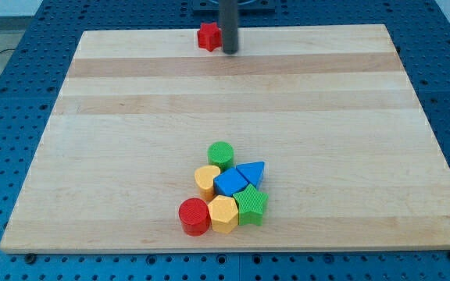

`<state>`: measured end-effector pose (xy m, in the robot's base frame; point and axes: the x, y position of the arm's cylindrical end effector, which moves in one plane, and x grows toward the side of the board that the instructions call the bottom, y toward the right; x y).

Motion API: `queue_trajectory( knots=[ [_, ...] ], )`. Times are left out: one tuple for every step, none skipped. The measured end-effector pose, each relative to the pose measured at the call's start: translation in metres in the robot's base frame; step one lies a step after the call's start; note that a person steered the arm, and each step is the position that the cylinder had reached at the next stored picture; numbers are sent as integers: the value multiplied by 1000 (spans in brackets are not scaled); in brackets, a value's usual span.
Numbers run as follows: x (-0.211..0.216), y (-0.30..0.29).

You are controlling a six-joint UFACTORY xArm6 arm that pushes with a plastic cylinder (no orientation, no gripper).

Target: Seperate the red circel from the group of cubes

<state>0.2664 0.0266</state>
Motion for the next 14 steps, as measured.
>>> queue_trajectory(
  knots=[
    [63, 97],
    [147, 194],
    [222, 252],
    [284, 244],
    [292, 226],
    [349, 208],
    [351, 171],
    [346, 49],
    [341, -38],
    [340, -83],
    [302, -116],
    [280, -130],
    [309, -130],
    [322, -142]
  ],
)
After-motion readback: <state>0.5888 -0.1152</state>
